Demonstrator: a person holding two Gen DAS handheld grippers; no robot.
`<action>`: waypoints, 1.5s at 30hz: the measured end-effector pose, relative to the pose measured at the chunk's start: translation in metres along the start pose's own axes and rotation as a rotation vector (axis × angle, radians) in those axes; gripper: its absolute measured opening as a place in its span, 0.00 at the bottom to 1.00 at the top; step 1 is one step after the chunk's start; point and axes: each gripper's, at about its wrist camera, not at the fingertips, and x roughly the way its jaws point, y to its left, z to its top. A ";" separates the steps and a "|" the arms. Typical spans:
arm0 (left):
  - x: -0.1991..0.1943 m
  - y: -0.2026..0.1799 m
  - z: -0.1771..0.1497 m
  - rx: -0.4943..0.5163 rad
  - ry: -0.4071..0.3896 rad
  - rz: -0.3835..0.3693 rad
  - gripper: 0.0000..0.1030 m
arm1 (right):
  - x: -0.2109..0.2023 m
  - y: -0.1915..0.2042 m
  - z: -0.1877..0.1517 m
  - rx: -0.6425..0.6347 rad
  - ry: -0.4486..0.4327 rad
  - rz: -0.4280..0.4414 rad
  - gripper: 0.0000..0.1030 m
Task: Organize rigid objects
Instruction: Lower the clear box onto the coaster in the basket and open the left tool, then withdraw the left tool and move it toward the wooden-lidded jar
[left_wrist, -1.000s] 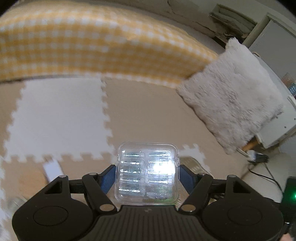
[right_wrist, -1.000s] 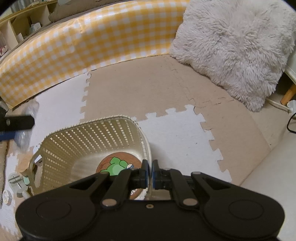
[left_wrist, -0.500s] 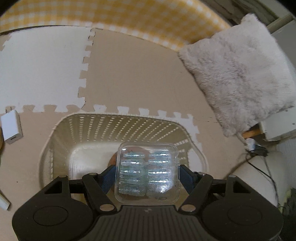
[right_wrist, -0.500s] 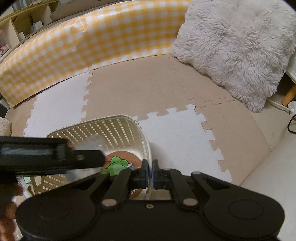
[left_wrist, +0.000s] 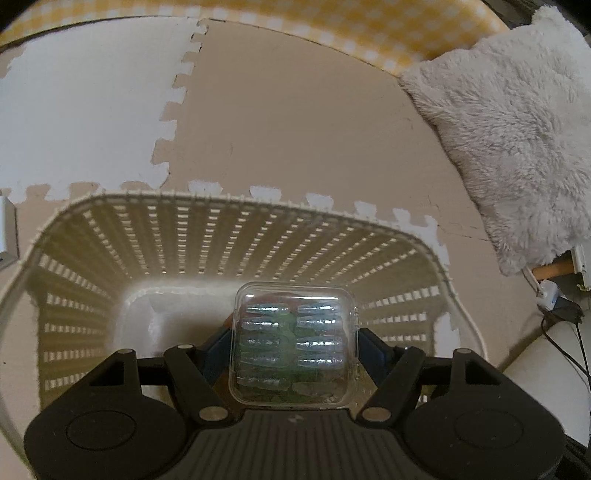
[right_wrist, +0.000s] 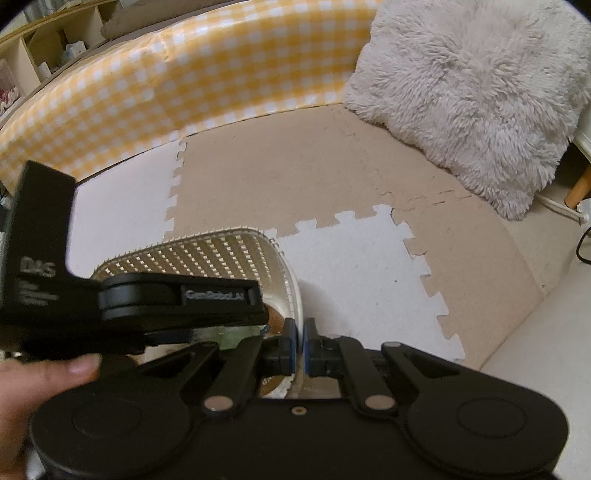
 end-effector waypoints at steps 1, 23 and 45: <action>0.000 -0.002 0.001 0.002 -0.011 -0.001 0.71 | 0.000 0.000 0.000 -0.001 0.001 -0.001 0.04; -0.028 -0.001 0.005 -0.015 -0.008 -0.084 0.92 | 0.001 -0.003 0.001 0.017 0.008 0.001 0.05; -0.150 0.037 -0.027 0.118 -0.136 -0.090 0.99 | 0.000 0.000 0.000 0.003 -0.002 -0.005 0.05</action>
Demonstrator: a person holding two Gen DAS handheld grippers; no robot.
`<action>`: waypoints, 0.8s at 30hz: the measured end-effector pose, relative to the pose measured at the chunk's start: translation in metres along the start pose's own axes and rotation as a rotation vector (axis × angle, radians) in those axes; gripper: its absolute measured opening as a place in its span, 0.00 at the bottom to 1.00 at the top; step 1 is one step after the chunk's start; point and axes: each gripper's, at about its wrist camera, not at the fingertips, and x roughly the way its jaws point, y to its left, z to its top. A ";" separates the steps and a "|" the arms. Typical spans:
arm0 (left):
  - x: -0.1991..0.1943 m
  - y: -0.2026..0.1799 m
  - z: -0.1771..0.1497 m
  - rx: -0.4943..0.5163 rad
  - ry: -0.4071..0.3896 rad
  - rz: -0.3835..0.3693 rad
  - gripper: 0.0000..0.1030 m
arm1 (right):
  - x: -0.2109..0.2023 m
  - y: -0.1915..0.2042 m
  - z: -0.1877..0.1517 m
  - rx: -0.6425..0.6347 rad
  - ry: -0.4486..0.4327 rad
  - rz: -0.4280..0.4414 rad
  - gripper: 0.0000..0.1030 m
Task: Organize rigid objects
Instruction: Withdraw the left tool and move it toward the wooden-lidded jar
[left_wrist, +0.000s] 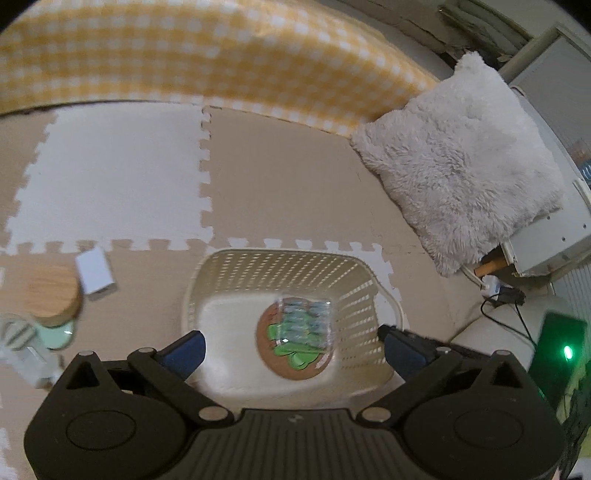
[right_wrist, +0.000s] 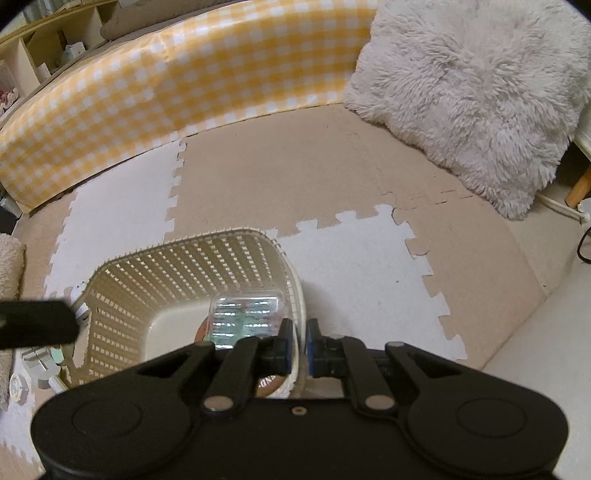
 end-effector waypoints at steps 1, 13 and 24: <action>-0.006 0.002 -0.003 0.013 -0.010 0.005 0.99 | 0.000 0.000 0.000 -0.002 -0.001 0.000 0.05; -0.046 0.040 -0.029 0.251 -0.162 0.144 1.00 | 0.001 -0.001 0.000 -0.004 -0.002 -0.001 0.05; -0.026 0.115 -0.023 0.268 -0.222 0.277 1.00 | 0.000 0.003 -0.002 -0.027 -0.010 -0.017 0.05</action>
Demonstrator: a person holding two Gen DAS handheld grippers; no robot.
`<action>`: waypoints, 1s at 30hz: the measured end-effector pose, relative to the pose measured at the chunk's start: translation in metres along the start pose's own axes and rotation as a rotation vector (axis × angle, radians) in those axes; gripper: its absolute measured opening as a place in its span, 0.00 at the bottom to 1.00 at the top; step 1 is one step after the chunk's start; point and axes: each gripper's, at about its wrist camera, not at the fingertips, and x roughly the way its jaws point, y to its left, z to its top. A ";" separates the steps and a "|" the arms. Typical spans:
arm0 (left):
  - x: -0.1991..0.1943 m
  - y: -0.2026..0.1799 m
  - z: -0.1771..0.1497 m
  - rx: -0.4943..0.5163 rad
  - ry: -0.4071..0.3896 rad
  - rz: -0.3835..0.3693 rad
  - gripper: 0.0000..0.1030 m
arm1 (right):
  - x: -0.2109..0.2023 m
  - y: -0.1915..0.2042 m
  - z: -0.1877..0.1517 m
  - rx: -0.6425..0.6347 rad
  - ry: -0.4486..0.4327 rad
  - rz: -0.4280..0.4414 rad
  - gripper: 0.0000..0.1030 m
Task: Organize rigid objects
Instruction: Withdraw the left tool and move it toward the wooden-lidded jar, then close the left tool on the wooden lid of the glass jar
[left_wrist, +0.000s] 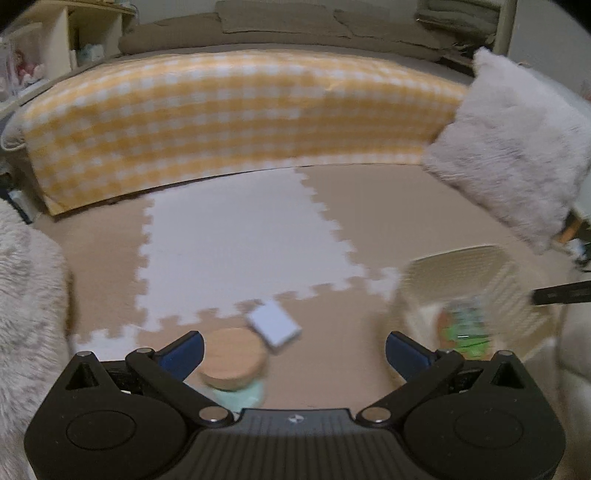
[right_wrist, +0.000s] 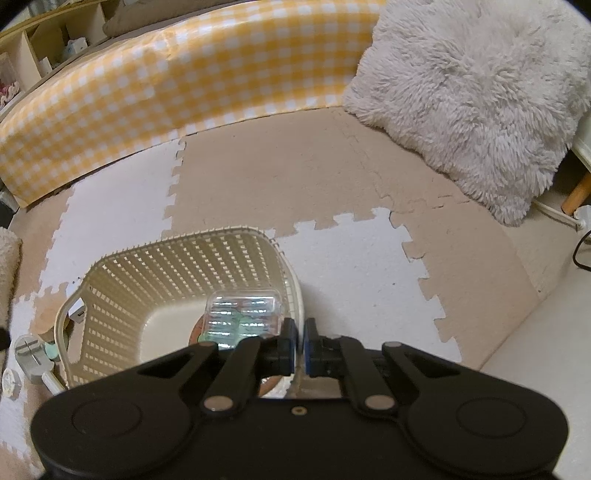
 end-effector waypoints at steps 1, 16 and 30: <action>0.005 0.005 0.000 0.001 0.006 0.014 1.00 | 0.000 0.000 0.000 -0.004 -0.001 -0.002 0.05; 0.066 0.041 -0.008 0.069 0.149 -0.010 1.00 | -0.001 0.002 -0.001 -0.018 -0.002 -0.012 0.05; 0.100 0.062 -0.004 -0.047 0.222 -0.019 0.91 | -0.001 0.005 0.000 -0.027 0.009 -0.025 0.06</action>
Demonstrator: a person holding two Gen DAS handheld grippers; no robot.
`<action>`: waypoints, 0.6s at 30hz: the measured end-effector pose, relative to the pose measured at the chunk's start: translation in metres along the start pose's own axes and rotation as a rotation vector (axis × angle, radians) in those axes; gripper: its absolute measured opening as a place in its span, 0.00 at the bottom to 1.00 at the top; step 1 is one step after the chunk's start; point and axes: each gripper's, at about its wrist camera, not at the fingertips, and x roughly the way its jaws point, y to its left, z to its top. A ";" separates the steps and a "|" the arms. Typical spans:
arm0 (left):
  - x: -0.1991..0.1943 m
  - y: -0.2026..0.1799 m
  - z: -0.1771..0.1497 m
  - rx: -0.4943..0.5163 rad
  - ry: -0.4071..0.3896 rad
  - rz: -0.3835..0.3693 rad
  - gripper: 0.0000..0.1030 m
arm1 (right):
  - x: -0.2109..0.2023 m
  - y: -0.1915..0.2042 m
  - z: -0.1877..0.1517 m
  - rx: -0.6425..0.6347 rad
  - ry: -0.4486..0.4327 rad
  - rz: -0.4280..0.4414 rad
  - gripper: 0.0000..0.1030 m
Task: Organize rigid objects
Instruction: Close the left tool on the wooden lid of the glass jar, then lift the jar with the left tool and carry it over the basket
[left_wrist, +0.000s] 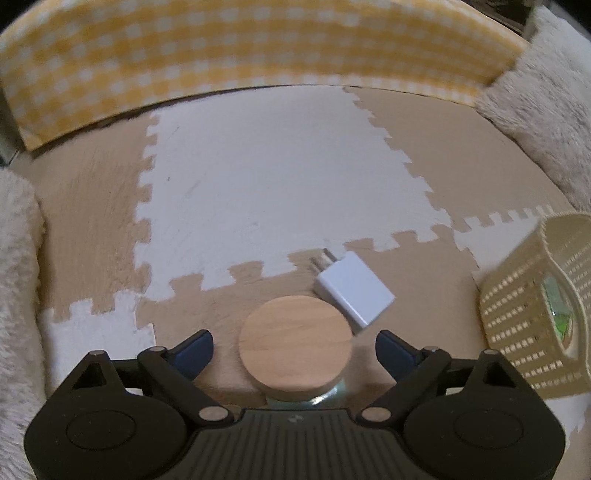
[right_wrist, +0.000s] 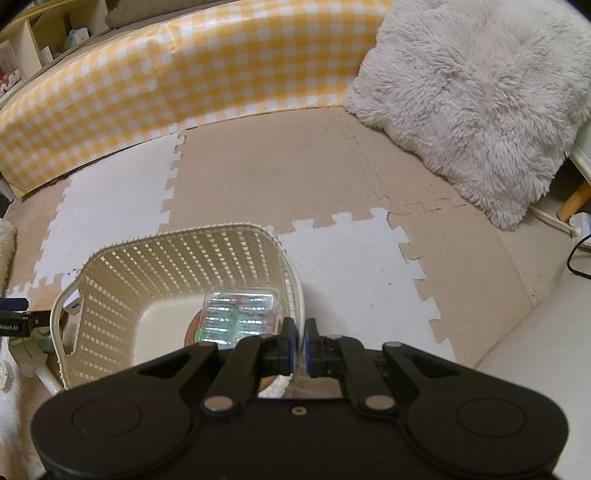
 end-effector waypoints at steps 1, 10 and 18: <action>0.002 0.002 0.000 -0.008 0.001 0.001 0.91 | 0.000 0.000 0.000 -0.001 0.000 -0.001 0.06; 0.015 0.003 0.003 -0.040 0.018 -0.026 0.81 | 0.000 0.000 0.000 0.004 0.002 0.000 0.06; 0.015 0.003 0.001 -0.045 0.009 0.009 0.66 | -0.001 -0.003 0.000 0.022 0.001 0.006 0.05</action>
